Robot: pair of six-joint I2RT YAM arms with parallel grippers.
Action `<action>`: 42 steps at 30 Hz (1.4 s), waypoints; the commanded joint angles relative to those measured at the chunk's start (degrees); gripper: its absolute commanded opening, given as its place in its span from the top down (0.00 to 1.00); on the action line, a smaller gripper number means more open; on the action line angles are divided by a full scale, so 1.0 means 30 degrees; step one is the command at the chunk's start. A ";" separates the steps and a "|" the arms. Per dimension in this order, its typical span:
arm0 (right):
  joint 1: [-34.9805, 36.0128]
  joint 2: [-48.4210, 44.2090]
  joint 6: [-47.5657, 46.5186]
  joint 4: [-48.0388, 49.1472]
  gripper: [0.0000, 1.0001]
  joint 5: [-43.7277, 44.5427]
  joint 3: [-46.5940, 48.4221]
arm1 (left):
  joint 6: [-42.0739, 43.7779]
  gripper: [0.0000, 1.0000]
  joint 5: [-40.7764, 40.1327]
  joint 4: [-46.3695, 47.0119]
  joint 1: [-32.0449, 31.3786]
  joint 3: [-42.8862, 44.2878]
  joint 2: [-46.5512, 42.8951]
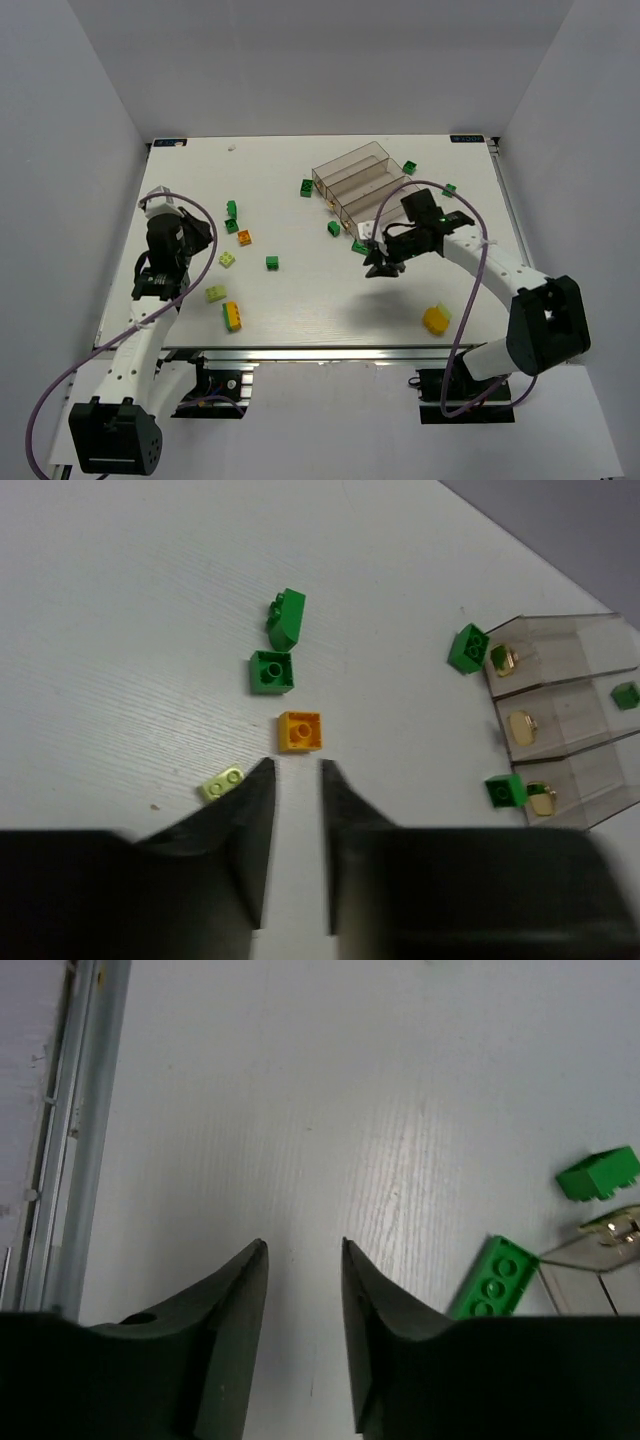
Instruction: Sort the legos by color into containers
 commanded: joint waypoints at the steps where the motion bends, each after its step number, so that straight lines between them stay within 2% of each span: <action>1: 0.1258 0.0935 0.2410 0.1253 0.49 0.0596 0.1268 | -0.0567 0.58 0.1287 -0.0806 -0.0029 0.0260 -0.0537; 2: 0.1987 0.1140 0.3121 0.1807 0.38 0.1066 0.1501 | -0.0743 0.46 0.1318 -0.0952 -0.0029 0.0260 -0.0567; 3: 0.2313 0.1548 0.3824 0.1987 0.32 0.1941 0.1707 | -0.0860 0.32 0.1376 -0.1215 -0.0029 0.0260 -0.0625; 6: 0.3719 0.2660 0.6549 0.2165 0.17 0.4310 0.2994 | -0.1299 0.05 0.1552 -0.1509 -0.0029 0.0027 -0.1122; 7: 0.4013 0.2985 0.7629 0.1991 0.15 0.4729 0.3810 | -0.1388 0.02 0.1640 -0.1568 -0.0029 -0.0177 -0.1443; 8: 0.4393 0.3278 0.8249 0.1873 0.11 0.5168 0.4253 | -0.1447 0.02 0.1670 -0.1627 -0.0029 -0.0295 -0.1678; 14: 0.5156 0.4393 1.1238 0.2368 0.12 0.7453 0.5721 | -0.1946 0.02 0.1611 -0.2242 -0.0029 -0.0999 -0.3085; 19: 0.5918 0.5856 1.2704 0.2605 0.16 1.1230 0.6628 | -0.1858 0.02 0.1582 -0.2360 -0.0029 -0.0999 -0.2999; 23: 0.5978 0.7527 1.3733 0.1290 0.26 1.2992 0.8152 | -0.1712 0.02 0.1699 -0.2243 -0.0029 -0.0795 -0.2560; 26: 0.5949 0.7647 1.3734 0.1431 0.26 1.3783 0.7542 | -0.1536 0.02 0.1758 -0.2243 -0.0029 -0.0677 -0.2325; 33: 0.5833 0.7411 1.2126 0.1959 0.18 1.5512 0.5987 | -0.1360 0.02 0.1758 -0.2214 -0.0029 -0.1116 -0.2471; 42: 0.4456 0.8378 1.0746 0.1667 0.17 1.5544 0.6161 | -0.1213 0.02 0.1816 -0.1716 -0.0029 -0.1380 -0.2179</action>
